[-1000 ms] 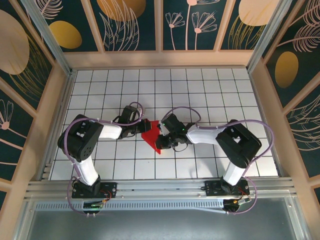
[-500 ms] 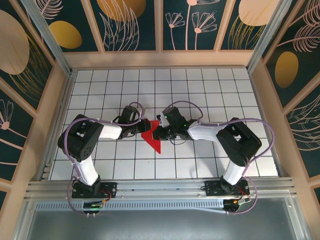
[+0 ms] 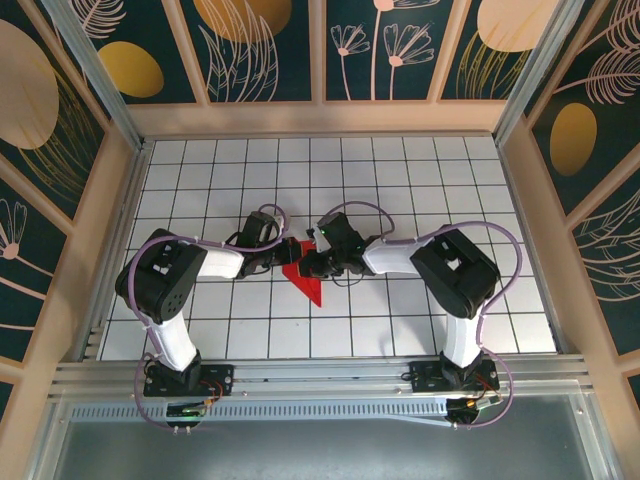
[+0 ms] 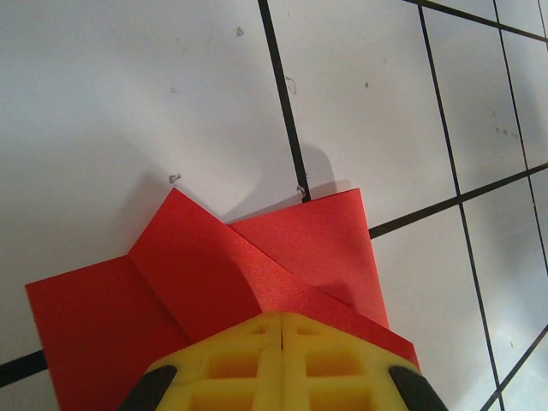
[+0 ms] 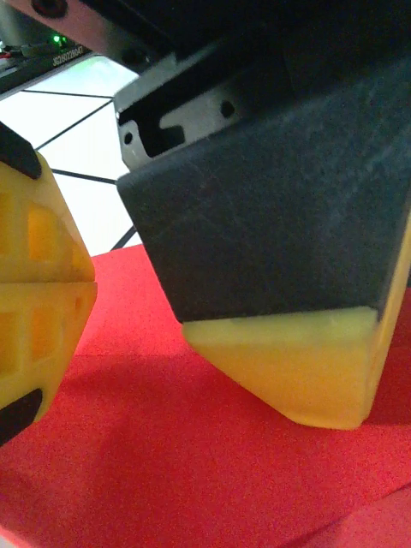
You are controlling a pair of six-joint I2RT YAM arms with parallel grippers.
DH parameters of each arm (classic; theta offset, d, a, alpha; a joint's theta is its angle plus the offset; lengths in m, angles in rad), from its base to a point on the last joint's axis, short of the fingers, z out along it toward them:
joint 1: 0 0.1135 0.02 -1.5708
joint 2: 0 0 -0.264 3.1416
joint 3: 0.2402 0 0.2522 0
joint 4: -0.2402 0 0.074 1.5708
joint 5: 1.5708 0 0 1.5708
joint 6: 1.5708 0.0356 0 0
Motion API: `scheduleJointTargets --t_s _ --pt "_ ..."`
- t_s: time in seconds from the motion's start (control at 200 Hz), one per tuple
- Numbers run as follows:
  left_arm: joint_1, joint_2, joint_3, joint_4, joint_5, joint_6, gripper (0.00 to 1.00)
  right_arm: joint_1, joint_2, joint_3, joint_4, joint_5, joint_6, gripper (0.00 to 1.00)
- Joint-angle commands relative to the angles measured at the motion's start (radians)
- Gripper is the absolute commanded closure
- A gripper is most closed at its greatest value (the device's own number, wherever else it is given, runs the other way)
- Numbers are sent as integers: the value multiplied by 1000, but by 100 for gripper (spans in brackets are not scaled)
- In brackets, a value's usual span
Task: Fold a paper plane with a square sheet of paper (fold left side to right side)
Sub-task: Fourth fold the wing at the center of the table.
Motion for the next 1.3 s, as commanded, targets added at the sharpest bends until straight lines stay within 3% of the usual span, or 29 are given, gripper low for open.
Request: scheduleJointTargets --t_s 0.0,1.296 --pt "1 31 -17 -56 -50 19 100 7 31 32 -16 37 -5 100" --pt "2 73 2 -118 -137 -4 100 67 -82 -123 -154 26 -19 100"
